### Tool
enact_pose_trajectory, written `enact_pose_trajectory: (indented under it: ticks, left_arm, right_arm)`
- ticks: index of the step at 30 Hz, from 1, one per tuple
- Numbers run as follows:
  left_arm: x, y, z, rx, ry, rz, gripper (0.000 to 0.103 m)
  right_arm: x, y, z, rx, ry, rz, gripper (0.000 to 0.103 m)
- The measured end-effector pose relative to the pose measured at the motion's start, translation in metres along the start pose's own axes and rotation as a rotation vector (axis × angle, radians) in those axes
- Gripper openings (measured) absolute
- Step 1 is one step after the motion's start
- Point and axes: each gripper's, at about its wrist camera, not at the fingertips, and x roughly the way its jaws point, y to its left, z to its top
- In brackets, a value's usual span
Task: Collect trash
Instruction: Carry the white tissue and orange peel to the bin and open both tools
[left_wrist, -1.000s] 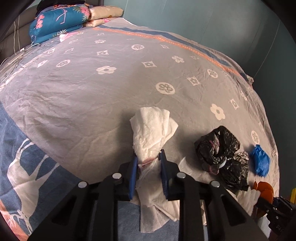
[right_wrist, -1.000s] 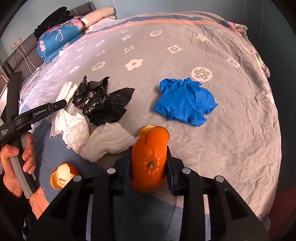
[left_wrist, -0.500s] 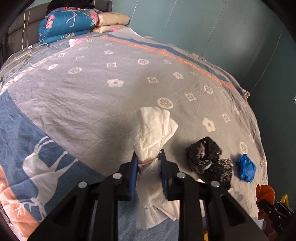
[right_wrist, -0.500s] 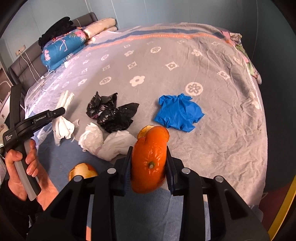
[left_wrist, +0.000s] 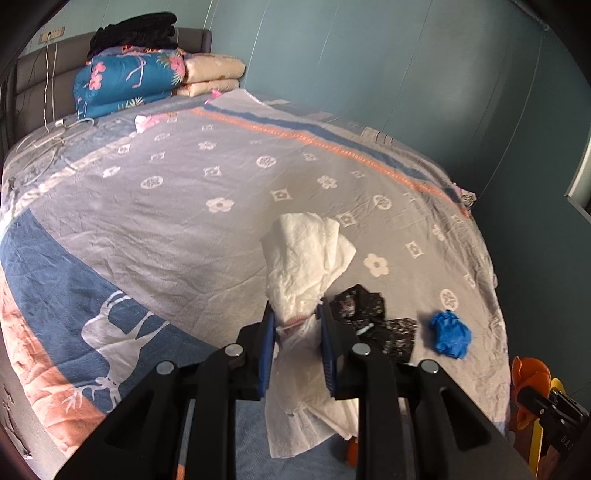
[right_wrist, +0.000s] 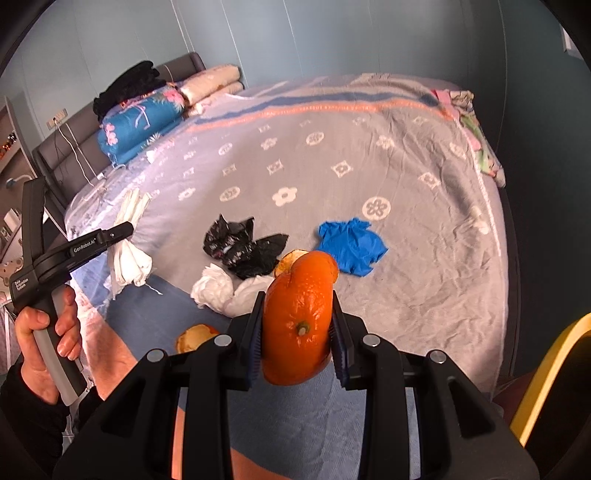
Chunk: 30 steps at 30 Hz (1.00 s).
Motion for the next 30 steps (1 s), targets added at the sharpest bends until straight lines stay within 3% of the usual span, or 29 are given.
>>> enact_pose_trajectory:
  ticks: [13,30]
  left_arm:
    - [-0.055,-0.050,0.002,0.058,-0.068,-0.055,0.021]
    - [-0.093,-0.144,-0.018,0.182,-0.066,-0.185,0.021]
  right_arm:
    - [-0.059,-0.016,-0.001,0.014,-0.094,0.007,0.030]
    - [-0.125,-0.075,-0.016,0.100,-0.189,-0.019,0.030]
